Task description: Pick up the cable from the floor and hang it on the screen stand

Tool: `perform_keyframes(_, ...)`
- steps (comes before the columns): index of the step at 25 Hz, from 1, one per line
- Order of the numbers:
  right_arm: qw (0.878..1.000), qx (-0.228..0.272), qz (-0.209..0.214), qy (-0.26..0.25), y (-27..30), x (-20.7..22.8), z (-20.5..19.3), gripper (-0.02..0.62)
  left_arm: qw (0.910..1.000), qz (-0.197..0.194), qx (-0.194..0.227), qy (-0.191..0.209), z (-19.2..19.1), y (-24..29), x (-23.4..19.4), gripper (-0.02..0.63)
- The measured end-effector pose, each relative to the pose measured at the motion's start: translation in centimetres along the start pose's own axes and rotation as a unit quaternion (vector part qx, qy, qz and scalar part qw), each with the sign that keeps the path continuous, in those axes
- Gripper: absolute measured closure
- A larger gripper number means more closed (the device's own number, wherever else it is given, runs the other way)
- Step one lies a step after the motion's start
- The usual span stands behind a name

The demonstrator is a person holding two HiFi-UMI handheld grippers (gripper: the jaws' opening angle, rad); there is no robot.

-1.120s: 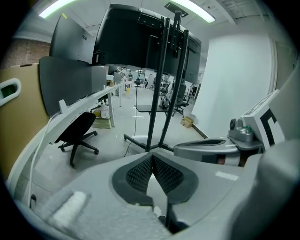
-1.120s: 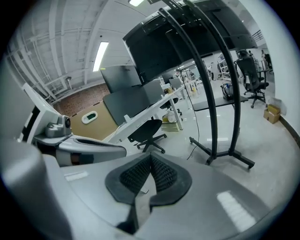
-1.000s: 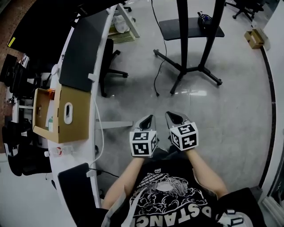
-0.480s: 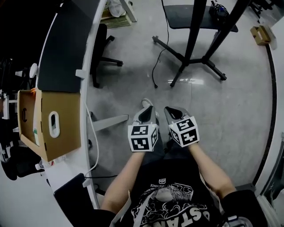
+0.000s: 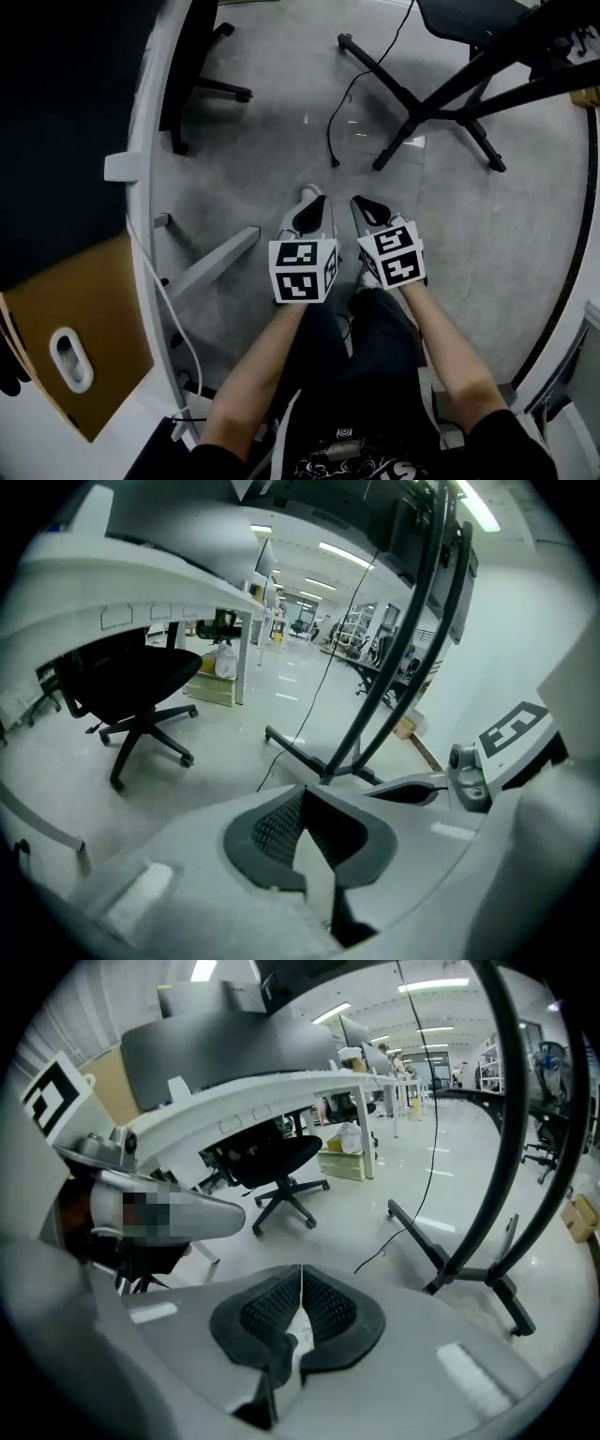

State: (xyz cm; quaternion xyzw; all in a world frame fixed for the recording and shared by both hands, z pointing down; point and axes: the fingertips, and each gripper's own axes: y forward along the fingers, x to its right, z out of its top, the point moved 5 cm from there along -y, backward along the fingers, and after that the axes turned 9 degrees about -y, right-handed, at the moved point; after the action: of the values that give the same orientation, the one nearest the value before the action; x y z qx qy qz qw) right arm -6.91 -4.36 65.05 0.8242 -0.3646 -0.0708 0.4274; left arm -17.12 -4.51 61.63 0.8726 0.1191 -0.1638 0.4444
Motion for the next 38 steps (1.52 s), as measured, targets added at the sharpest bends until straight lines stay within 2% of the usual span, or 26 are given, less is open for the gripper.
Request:
perform_keyframes(4,1.000,-0.023,0.000,0.006,6.9,1.8,-1.6,0.583,0.9998,-0.002,-0.021,-0.004,-0.8,5.4,-3.6,0.604)
perform_keyframes(12,0.998,-0.048,-0.006,0.029,19.3,5.0,-6.3,0.560,0.9986,-0.011,-0.046,0.024,-2.1,15.6,-10.0,0.604)
perform_keyframes(18,0.996,-0.075,-0.010,0.039,28.2,8.0,-10.6,0.549,0.9962,-0.029,-0.066,0.049,-2.4,23.6,-14.0,0.604)
perform_keyframes(21,0.995,-0.084,-0.012,0.048,32.1,9.1,-12.5,0.537,0.9938,-0.030,-0.075,0.076,-3.0,26.7,-15.9,0.604)
perform_keyframes(29,0.992,-0.119,-0.018,0.044,40.2,11.1,-17.0,0.535,0.9906,-0.040,-0.102,0.081,-5.3,32.5,-20.2,0.604)
perform_keyframes(34,0.988,-0.144,-0.030,0.043,43.7,12.5,-19.0,0.529,0.9825,-0.064,-0.112,0.134,-5.3,34.4,-20.9,0.604)
perform_keyframes(38,0.985,-0.162,-0.028,0.047,45.7,12.6,-20.0,0.526,0.9823,-0.069,-0.106,0.138,-5.0,35.5,-21.5,0.604)
